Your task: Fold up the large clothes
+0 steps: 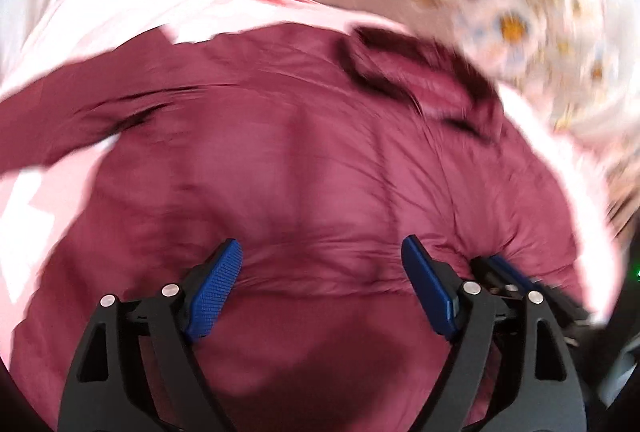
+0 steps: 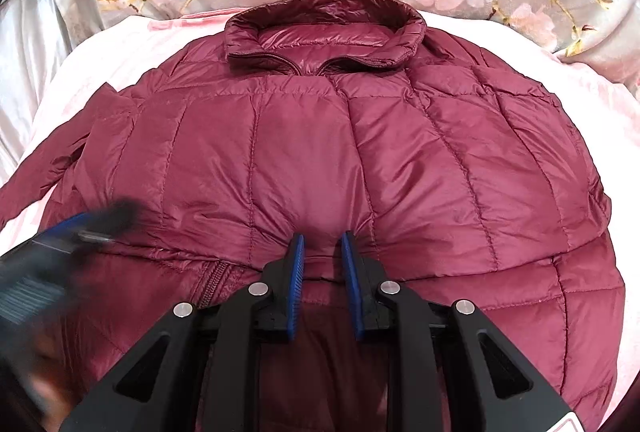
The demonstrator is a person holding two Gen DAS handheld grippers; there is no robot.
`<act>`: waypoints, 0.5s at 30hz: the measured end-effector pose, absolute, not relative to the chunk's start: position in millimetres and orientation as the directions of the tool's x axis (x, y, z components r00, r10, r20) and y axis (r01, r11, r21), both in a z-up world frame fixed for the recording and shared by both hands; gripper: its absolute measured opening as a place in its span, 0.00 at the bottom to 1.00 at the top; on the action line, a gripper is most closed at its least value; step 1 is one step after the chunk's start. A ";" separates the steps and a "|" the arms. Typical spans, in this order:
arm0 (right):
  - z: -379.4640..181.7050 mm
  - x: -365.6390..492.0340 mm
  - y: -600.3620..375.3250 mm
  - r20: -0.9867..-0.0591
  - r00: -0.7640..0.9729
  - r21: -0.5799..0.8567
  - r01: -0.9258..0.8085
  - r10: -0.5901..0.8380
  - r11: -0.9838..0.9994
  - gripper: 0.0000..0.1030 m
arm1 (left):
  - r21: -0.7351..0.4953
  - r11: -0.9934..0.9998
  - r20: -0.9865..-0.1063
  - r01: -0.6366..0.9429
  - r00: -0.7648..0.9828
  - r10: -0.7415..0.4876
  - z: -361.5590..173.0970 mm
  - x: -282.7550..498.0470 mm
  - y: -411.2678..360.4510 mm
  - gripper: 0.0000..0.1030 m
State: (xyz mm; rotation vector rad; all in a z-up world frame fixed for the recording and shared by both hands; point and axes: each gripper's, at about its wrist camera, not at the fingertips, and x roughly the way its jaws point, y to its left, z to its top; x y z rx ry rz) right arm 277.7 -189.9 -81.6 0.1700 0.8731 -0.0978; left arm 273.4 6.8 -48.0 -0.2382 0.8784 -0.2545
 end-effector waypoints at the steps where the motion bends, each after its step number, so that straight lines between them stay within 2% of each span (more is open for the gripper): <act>1: -81.7 277.4 -190.6 -0.768 0.640 0.112 0.156 -0.014 0.981 0.19 | -0.365 0.927 -0.707 0.081 0.624 -0.333 -39.9 268.1 38.6 0.83; 2: -81.7 277.3 -190.5 -0.768 0.640 0.114 0.157 -0.013 0.981 0.19 | -0.394 0.919 -0.691 0.030 0.649 -0.317 -32.4 262.5 71.9 0.89; 5: -81.3 277.1 -188.7 -0.768 0.640 0.101 0.160 -0.025 0.982 0.19 | -0.377 0.916 -0.684 -0.136 0.708 -0.176 -21.1 252.2 162.2 0.92; 7: -81.0 276.9 -186.9 -0.768 0.640 0.089 0.162 -0.036 0.983 0.20 | -0.355 0.894 -0.711 -0.275 0.700 -0.067 -23.3 251.3 231.6 0.92; 10: -80.9 276.8 -185.3 -0.768 0.639 0.077 0.164 -0.047 0.983 0.20 | -0.394 0.775 -0.743 -0.494 0.667 0.048 -36.2 244.3 334.6 0.91; 12: -80.9 276.8 -184.8 -0.768 0.638 0.070 0.165 -0.052 0.984 0.21 | -0.423 0.704 -0.742 -0.571 0.664 0.092 -42.4 239.8 379.1 0.91; 15: -80.8 276.8 -184.0 -0.769 0.637 0.063 0.166 -0.059 0.984 0.21 | -0.401 0.655 -0.748 -0.640 0.641 0.169 -49.7 244.3 420.6 0.91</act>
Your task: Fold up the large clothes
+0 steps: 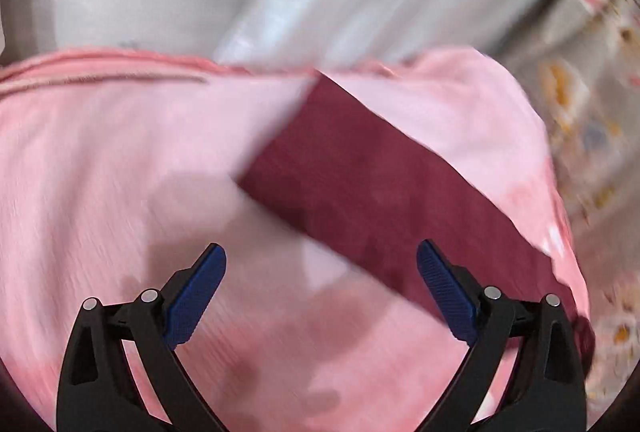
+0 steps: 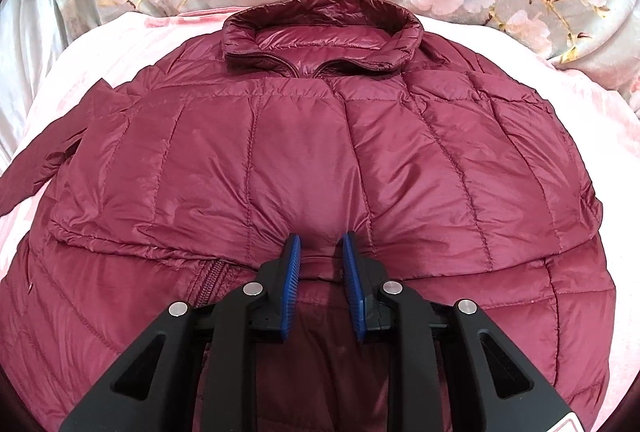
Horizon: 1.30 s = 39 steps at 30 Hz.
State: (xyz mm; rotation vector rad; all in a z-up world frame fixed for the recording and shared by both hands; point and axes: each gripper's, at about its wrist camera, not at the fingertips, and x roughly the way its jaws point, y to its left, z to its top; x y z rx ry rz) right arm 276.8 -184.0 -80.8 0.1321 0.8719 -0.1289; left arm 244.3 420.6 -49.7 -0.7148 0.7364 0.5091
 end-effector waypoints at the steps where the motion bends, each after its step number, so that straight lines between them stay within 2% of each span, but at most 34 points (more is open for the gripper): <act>1: -80.7 276.9 -183.8 -0.769 0.636 0.060 0.167 -0.061 0.984 0.21 | -0.392 0.647 -0.755 -0.654 0.630 0.179 -54.4 249.9 429.8 0.91; 4: -80.6 276.8 -183.1 -0.769 0.635 0.052 0.168 -0.068 0.984 0.22 | -0.409 0.626 -0.765 -0.664 0.623 0.161 -64.8 262.2 435.5 0.89; 6: -80.4 276.8 -182.5 -0.769 0.635 0.046 0.169 -0.073 0.984 0.22 | -0.395 0.650 -0.752 -0.650 0.635 0.178 -63.5 266.0 429.9 0.66; 8: -80.3 276.8 -181.7 -0.769 0.634 0.037 0.171 -0.082 0.985 0.24 | -0.406 0.682 -0.761 -0.608 0.638 0.115 -60.4 283.9 423.2 0.15; 10: -80.0 276.6 -181.4 -0.768 0.634 0.028 0.175 -0.092 0.984 0.25 | -0.438 0.703 -0.746 -0.561 0.663 0.063 -50.6 295.7 412.5 0.04; 11: -79.5 276.3 -181.2 -0.766 0.636 0.026 0.177 -0.095 0.984 0.29 | -0.445 0.721 -0.731 -0.531 0.681 0.051 -39.8 301.9 400.6 0.03; 12: -77.9 274.8 -181.2 -0.760 0.642 0.024 0.180 -0.099 0.983 0.33 | -0.446 0.757 -0.700 -0.478 0.713 0.038 -19.9 307.3 379.7 0.03; 14: -72.6 270.1 -180.3 -0.741 0.662 0.019 0.186 -0.111 0.982 0.58 | -0.438 0.813 -0.649 -0.384 0.761 0.010 12.7 315.1 341.3 0.02; 18: -50.3 246.2 -180.4 -0.664 0.738 0.033 0.187 -0.118 0.982 0.63 | -0.417 0.905 -0.536 -0.089 0.828 -0.165 89.0 324.0 223.6 0.02; 20: -43.1 236.6 -184.7 -0.654 0.749 0.066 0.192 -0.102 0.979 0.65 | -0.414 0.909 -0.507 0.043 0.819 -0.269 111.2 322.4 166.0 0.02; 24: -33.3 217.5 -204.6 -0.643 0.766 0.198 0.172 -0.004 0.965 0.65 | -0.436 0.855 -0.481 0.281 0.731 -0.485 127.7 311.1 44.6 0.02; 27: -28.9 203.9 -219.1 -0.631 0.775 0.224 0.182 0.001 0.957 0.66 | -0.440 0.814 -0.508 0.379 0.643 -0.573 113.6 298.7 -24.3 0.05; 28: -29.1 200.5 -222.3 -0.629 0.777 0.232 0.185 0.002 0.955 0.67 | -0.448 0.795 -0.529 0.409 0.596 -0.605 101.7 294.7 -49.7 0.11; 29: -29.8 196.1 -227.9 -0.627 0.779 0.245 0.189 0.007 0.951 0.68 | -0.463 0.776 -0.547 0.429 0.550 -0.631 87.6 291.5 -70.8 0.27; 30: -31.2 192.5 -233.6 -0.627 0.779 0.258 0.193 0.012 0.947 0.69 | -0.482 0.761 -0.554 0.434 0.523 -0.648 77.4 291.0 -82.2 0.39; 31: -32.6 190.1 -236.4 -0.628 0.778 0.265 0.196 0.015 0.944 0.69 | -0.519 0.740 -0.562 0.427 0.482 -0.672 59.8 290.0 -95.3 0.59; 32: -34.8 188.1 -240.5 -0.632 0.775 0.272 0.200 0.018 0.941 0.69 | -0.551 0.725 -0.560 0.413 0.461 -0.688 49.4 283.0 -98.4 0.64; 35: -41.6 188.0 -254.1 -0.644 0.762 0.326 0.202 0.061 0.923 0.69 | -0.633 0.674 -0.530 0.380 0.422 -0.735 30.2 281.3 -86.9 0.65; 39: -46.5 202.6 -264.6 -0.649 0.746 0.417 0.182 0.152 0.890 0.70 | -0.681 0.665 -0.479 0.308 0.499 -0.722 26.6 281.4 -32.1 0.74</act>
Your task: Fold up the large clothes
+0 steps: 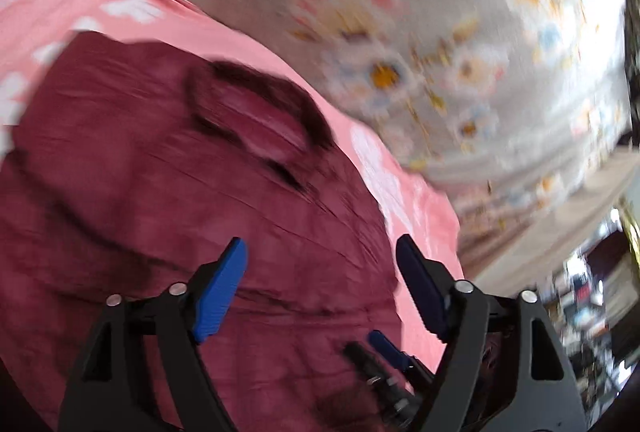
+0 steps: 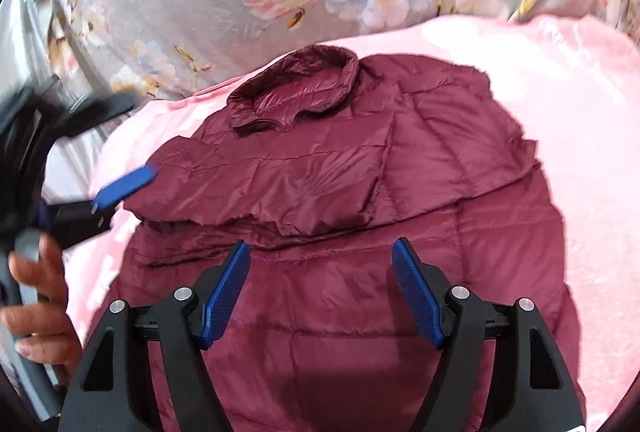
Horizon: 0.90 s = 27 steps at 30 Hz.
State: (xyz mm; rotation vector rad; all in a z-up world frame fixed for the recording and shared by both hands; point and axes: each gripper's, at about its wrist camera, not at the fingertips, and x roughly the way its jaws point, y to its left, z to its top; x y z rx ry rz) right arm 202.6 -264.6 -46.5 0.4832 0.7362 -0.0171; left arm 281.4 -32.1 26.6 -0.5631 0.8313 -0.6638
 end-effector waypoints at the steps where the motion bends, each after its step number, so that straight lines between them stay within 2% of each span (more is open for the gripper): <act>1: -47.4 208.4 -266.3 -0.657 0.738 0.420 0.192 0.152 0.887 0.70 | -0.675 0.684 -0.484 0.277 0.533 -0.694 25.9 285.6 -11.0 0.74; 3: -49.3 219.2 -272.1 -0.665 0.733 0.431 0.222 0.142 0.874 0.70 | -0.668 0.716 -0.507 0.203 0.581 -0.637 23.4 295.7 25.4 0.74; 7: -58.4 245.4 -282.6 -0.686 0.713 0.459 0.265 0.149 0.848 0.70 | -0.733 0.680 -0.532 0.010 0.615 -0.582 -3.1 318.8 100.5 0.74; 9: -68.3 265.3 -283.2 -0.715 0.677 0.464 0.271 0.176 0.844 0.64 | -0.759 0.648 -0.534 -0.053 0.620 -0.575 -14.5 325.7 123.5 0.73; 10: -70.4 272.5 -284.0 -0.722 0.669 0.460 0.273 0.177 0.845 0.42 | -0.770 0.633 -0.535 -0.080 0.621 -0.573 -20.2 329.7 132.0 0.73; 11: -70.2 277.4 -284.4 -0.728 0.662 0.454 0.271 0.178 0.849 0.12 | -0.775 0.625 -0.537 -0.096 0.621 -0.571 -24.4 333.9 137.0 0.73; 12: -64.9 282.7 -285.7 -0.727 0.660 0.455 0.257 0.189 0.853 0.07 | -0.782 0.614 -0.534 -0.105 0.621 -0.574 -28.0 336.4 141.4 0.73; 14: -44.2 280.5 -292.7 -0.676 0.711 0.480 0.229 0.192 0.847 0.05 | -0.797 0.593 -0.528 -0.119 0.615 -0.586 -31.5 342.3 143.0 0.73; 18: 8.7 268.7 -306.9 -0.601 0.793 0.418 0.206 0.099 0.885 0.04 | -0.812 0.568 -0.522 -0.132 0.600 -0.607 -39.1 356.3 131.7 0.73; 24: 22.2 274.4 -319.2 -0.623 0.779 0.362 0.205 0.073 0.909 0.04 | -0.811 0.542 -0.565 -0.220 0.535 -0.628 -73.9 370.8 113.4 0.70; 25: 24.6 274.9 -319.7 -0.622 0.779 0.357 0.203 0.070 0.912 0.04 | -0.802 0.554 -0.576 -0.224 0.538 -0.616 -75.2 371.4 112.4 0.64; 27: 29.7 274.3 -321.1 -0.618 0.784 0.345 0.202 0.059 0.917 0.04 | -0.793 0.564 -0.586 -0.232 0.546 -0.599 -74.3 373.5 115.8 0.42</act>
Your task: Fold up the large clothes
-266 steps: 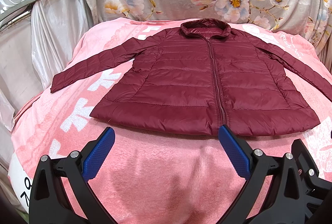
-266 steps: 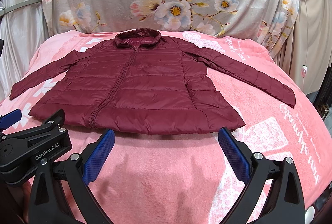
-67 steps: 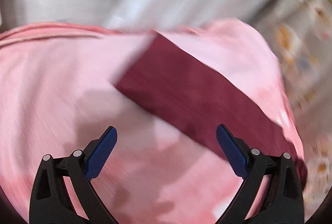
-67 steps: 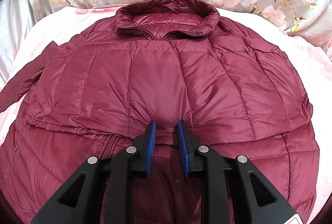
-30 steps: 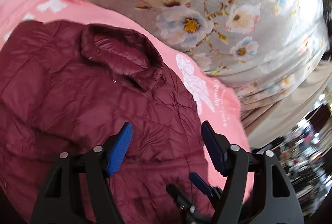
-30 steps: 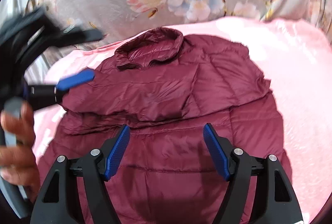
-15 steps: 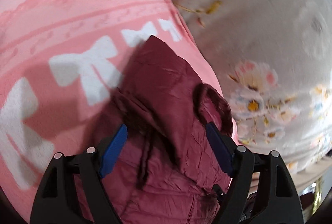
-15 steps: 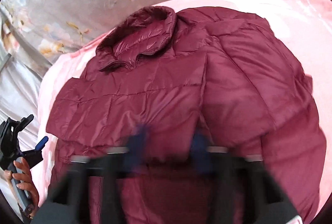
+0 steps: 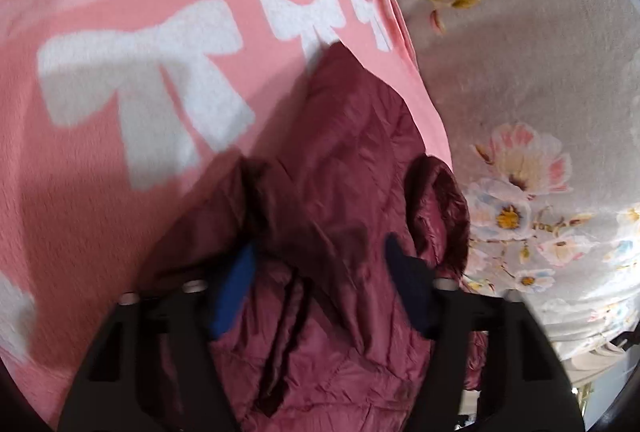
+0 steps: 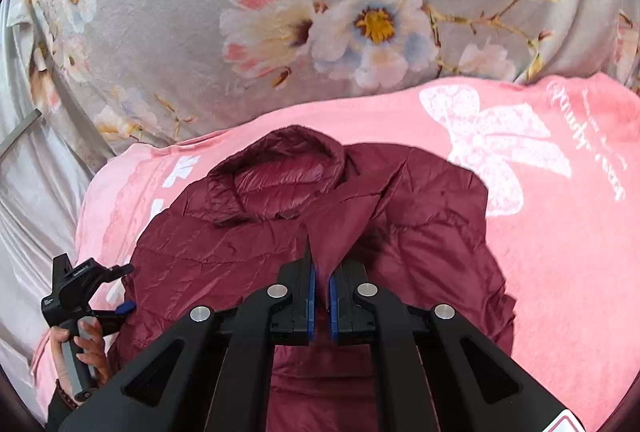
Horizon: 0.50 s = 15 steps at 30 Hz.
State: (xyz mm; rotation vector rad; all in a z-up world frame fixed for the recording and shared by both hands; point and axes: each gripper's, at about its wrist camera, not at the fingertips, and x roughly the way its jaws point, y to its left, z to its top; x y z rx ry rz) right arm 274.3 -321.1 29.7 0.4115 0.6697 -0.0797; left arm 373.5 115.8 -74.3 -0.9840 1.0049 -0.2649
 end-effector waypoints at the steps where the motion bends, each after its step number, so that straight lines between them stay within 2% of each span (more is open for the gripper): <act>1: 29.3 273.5 -322.6 -0.615 0.786 0.342 0.203 0.055 0.918 0.04 | -0.792 0.561 -0.588 -0.242 0.550 -0.593 -73.1 376.3 120.7 0.20; 2: 30.9 273.4 -324.5 -0.613 0.788 0.339 0.202 0.052 0.919 0.04 | -0.794 0.555 -0.586 -0.248 0.554 -0.591 -72.0 378.5 124.8 0.12; 5: 31.9 271.2 -327.0 -0.606 0.793 0.340 0.185 0.064 0.922 0.04 | -0.788 0.570 -0.580 -0.230 0.587 -0.565 -58.8 380.4 136.2 0.03; 9: 22.4 267.0 -316.6 -0.606 0.792 0.318 0.152 0.077 0.936 0.04 | -0.765 0.622 -0.557 -0.166 0.655 -0.511 -33.9 359.7 146.1 0.01; 13: -27.4 269.2 -313.0 -0.693 0.714 0.312 0.168 0.103 0.935 0.03 | -0.631 0.754 -0.663 -0.184 0.633 -0.400 -52.0 351.6 143.8 0.01; 15: -57.1 268.2 -310.2 -0.736 0.670 0.301 0.190 0.101 0.934 0.03 | -0.608 0.767 -0.697 -0.204 0.601 -0.392 -71.8 353.3 142.9 0.01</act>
